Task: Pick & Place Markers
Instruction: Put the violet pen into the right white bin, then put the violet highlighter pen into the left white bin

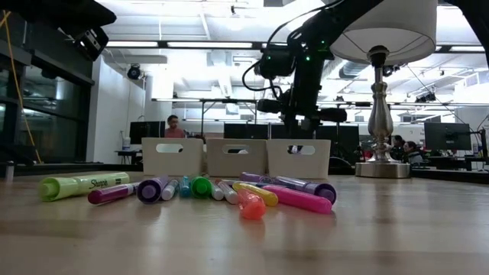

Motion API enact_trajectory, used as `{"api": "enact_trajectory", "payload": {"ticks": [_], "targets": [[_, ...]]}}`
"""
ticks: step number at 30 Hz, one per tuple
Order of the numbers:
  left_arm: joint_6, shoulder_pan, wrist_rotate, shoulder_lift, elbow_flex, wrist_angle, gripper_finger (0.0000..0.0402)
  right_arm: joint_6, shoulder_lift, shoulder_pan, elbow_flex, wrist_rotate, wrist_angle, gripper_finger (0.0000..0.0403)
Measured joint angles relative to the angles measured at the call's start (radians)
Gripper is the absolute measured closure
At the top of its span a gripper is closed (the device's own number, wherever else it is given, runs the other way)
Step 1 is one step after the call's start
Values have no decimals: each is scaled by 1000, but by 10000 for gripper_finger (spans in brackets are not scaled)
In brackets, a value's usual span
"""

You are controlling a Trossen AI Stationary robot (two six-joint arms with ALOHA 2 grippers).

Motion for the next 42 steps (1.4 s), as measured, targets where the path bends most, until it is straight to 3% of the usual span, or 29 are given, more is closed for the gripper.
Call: {"api": "enact_trajectory", "payload": {"ticks": [14,25,35,42], "targets": [[-22,0,3,0,0,-31,401,-6,-28,5,0,-8,48,231],[-23,0,3,0,0,-30,401,-29,-143,76,2,18,120,226],[-29,0,2,0,0,-29,401,13,-174,241,2,20,123,226],[-25,0,-1,0,0,-29,401,119,-174,364,2,79,64,226]]}}
